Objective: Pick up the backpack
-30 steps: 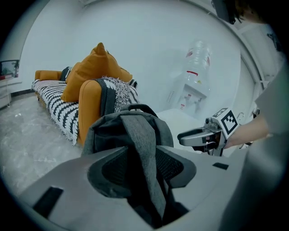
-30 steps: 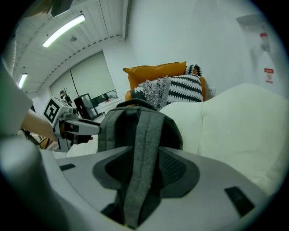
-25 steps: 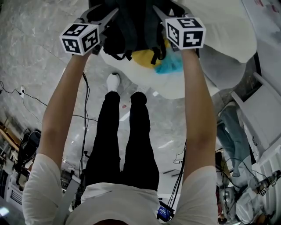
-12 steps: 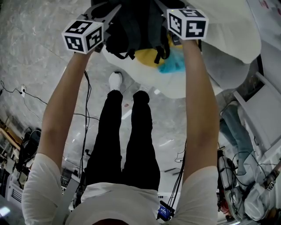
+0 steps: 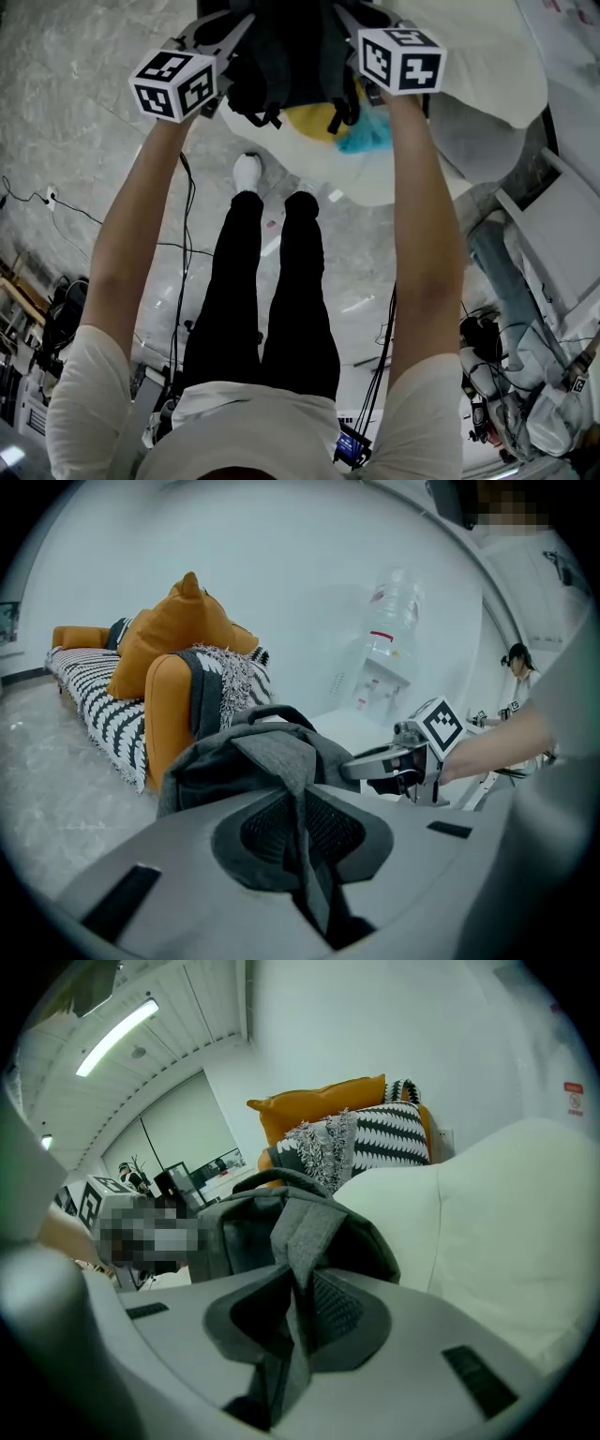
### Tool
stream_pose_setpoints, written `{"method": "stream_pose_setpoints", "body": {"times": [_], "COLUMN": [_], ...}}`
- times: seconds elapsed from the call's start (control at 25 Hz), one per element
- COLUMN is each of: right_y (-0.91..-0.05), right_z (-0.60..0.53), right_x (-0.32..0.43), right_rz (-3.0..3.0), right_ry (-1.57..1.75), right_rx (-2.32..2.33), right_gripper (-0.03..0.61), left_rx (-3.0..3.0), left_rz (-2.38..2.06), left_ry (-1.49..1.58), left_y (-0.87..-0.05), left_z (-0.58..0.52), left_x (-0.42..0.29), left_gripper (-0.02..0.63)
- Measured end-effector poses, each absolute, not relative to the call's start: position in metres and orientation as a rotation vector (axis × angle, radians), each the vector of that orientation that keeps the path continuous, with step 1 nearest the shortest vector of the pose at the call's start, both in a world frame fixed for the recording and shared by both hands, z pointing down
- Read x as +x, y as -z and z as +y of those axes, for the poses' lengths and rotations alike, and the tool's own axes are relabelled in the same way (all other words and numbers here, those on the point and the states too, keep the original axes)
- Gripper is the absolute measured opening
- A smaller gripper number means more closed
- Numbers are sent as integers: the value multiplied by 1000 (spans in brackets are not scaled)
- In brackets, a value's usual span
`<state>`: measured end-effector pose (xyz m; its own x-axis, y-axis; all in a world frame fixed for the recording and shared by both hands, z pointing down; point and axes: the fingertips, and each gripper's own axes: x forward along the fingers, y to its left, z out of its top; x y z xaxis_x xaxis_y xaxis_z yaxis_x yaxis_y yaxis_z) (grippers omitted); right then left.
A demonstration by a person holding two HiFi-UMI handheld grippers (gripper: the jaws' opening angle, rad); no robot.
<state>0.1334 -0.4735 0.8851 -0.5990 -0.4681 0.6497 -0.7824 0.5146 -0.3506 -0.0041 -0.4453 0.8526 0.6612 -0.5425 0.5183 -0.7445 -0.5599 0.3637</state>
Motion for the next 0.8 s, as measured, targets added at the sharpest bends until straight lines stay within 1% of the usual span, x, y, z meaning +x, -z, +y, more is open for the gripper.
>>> {"method": "stream_pose_setpoints", "body": {"times": [0.48, 0.8], "right_y": [-838, -800], "right_z": [-445, -398], "right_x": [131, 121], "right_rz": [-2301, -2303], "right_ry": [-852, -861], "right_rx": [1026, 1040], "right_gripper": [54, 55], "left_rx": [2313, 2319], "left_rz": [-974, -966], "left_ry": [-421, -417], "left_y": [-811, -773], "left_z": [-422, -380], "left_x": [-10, -24], "left_gripper": [34, 34]}}
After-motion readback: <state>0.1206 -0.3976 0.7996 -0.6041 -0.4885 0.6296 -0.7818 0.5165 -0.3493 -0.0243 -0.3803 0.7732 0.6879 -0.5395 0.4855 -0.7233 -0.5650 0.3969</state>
